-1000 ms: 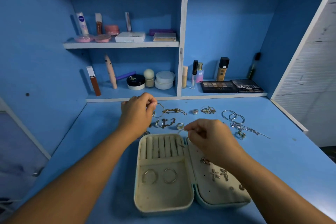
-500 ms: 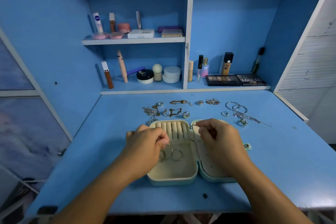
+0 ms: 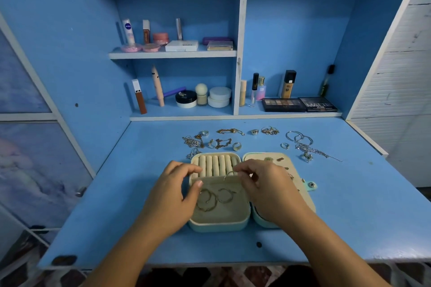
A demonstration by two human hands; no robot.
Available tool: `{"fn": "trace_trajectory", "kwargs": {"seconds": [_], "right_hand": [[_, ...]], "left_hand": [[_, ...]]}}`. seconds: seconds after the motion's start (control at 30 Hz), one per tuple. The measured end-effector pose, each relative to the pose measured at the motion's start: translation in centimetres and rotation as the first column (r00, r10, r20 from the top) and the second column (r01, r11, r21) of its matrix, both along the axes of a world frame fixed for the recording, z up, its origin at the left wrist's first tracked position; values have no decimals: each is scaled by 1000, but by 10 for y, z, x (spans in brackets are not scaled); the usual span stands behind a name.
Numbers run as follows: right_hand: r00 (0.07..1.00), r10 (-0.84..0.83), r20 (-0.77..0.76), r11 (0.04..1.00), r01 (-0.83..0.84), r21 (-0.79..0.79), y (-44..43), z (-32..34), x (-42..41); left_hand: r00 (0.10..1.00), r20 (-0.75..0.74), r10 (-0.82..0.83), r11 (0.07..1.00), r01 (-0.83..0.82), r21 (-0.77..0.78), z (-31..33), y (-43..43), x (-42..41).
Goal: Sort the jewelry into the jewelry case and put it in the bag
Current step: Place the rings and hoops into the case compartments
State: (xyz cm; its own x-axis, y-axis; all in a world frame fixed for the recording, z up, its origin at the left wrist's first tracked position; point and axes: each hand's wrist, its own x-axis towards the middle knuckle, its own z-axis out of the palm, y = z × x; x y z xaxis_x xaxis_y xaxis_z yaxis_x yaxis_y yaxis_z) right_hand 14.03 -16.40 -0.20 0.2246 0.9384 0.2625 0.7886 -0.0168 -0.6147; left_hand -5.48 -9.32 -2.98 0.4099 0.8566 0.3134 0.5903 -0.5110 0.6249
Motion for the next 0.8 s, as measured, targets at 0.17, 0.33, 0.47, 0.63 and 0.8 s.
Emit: {"fn": "trace_trajectory", "kwargs": {"seconds": [0.17, 0.33, 0.47, 0.63, 0.8], "right_hand": [[968, 65, 243, 997, -53, -55, 2, 1, -15], [921, 48, 386, 997, -20, -76, 3, -3, -22], [906, 43, 421, 998, -20, -60, 6, -7, -23], [916, 83, 392, 994, -47, -101, 7, -9, -19], [949, 177, 262, 984, -177, -22, 1, -13, -5]], "left_hand": [[993, 117, 29, 999, -26, -30, -11, 0, -10], [980, 196, 37, 997, -23, -74, -19, -1, -11], [972, 231, 48, 994, -25, -102, -22, -4, -12], [976, 215, 39, 996, -20, -87, -23, -6, -13], [979, 201, 35, 997, -20, -76, -22, -6, -12]]}}
